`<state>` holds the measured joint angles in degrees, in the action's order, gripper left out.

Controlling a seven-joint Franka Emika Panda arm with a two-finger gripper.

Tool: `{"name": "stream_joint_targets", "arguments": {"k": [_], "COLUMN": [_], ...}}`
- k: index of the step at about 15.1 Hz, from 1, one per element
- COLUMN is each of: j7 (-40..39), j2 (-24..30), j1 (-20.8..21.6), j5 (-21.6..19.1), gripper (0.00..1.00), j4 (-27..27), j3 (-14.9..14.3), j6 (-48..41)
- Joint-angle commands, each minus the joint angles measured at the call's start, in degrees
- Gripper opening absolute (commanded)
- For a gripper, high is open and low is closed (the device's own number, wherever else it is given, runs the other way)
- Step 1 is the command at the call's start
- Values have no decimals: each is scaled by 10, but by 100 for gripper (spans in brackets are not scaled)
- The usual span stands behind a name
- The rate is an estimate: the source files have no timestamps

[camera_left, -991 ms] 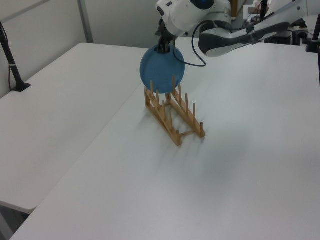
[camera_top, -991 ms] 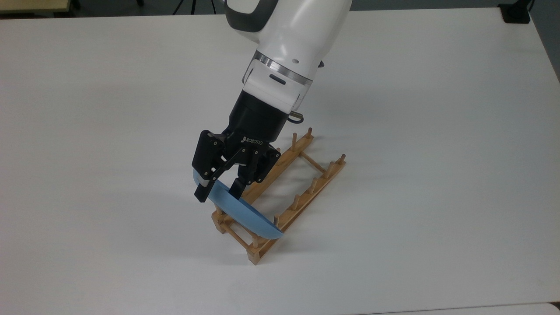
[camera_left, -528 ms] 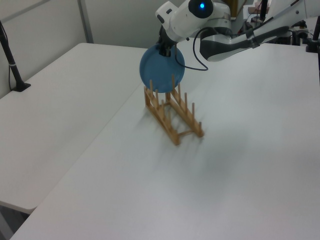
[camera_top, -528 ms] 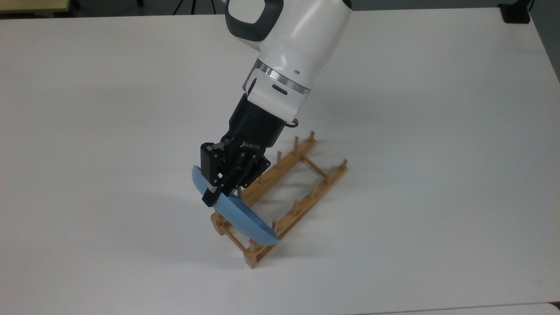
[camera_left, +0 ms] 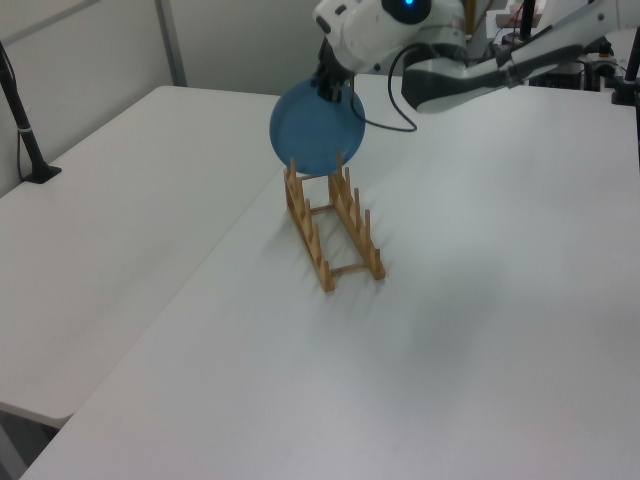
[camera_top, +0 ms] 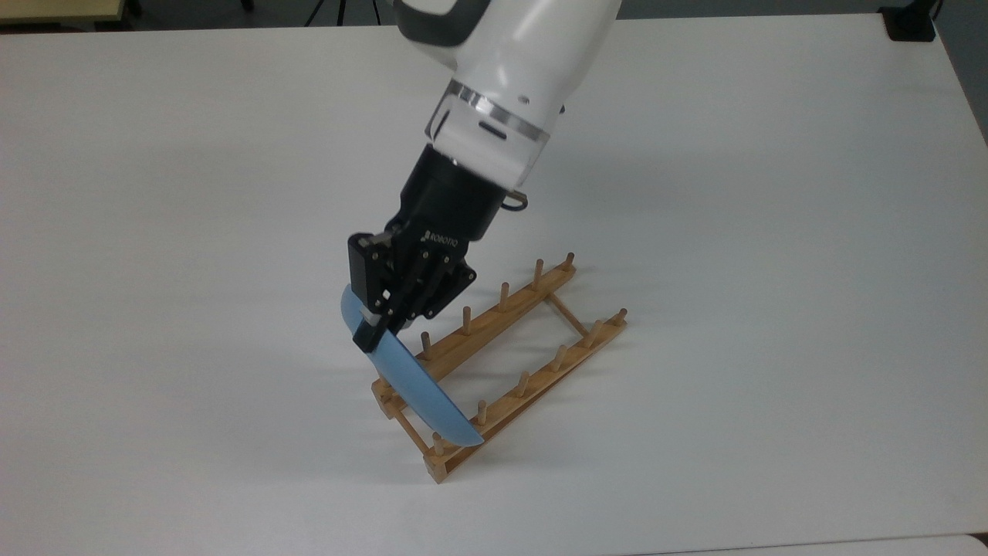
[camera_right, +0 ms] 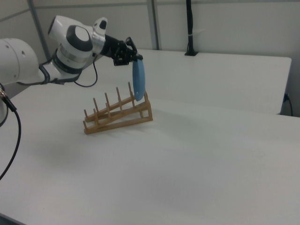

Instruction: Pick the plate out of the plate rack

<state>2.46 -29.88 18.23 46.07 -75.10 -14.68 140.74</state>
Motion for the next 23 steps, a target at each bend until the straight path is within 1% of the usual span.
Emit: {"name": "stream_joint_targets", "arguments": {"k": [1, 3, 5, 6, 7, 9, 11, 13, 16, 18, 20, 22, 23], "j7": [-9, -6, -6, -7, -7, -3, 3, 13, 17, 17, 16, 15, 14], "j2": [49, 86, 132, 147, 149, 140, 115, 92, 77, 57, 38, 35, 35], "j1": [10, 4, 1, -1, -2, -1, 0, -1, 1, 0, -1, -2, -2], "j5": [10, 1, -38, -51, -53, -55, -55, -55, -55, -50, -48, -46, -46], "gripper": [13, 13, 12, 12, 12, 51, 60, 61, 60, 55, 49, 42, 41], "j4": [-19, -25, -74, -84, -84, -88, -94, -90, -90, -87, -71, -70, -70], "j3": [-9, -4, 6, 7, 8, 8, 12, 19, 20, 20, 19, 19, 18], "j6": [-3, -4, -5, -5, -5, -6, -6, -5, -4, -4, -4, -4, -4]}}
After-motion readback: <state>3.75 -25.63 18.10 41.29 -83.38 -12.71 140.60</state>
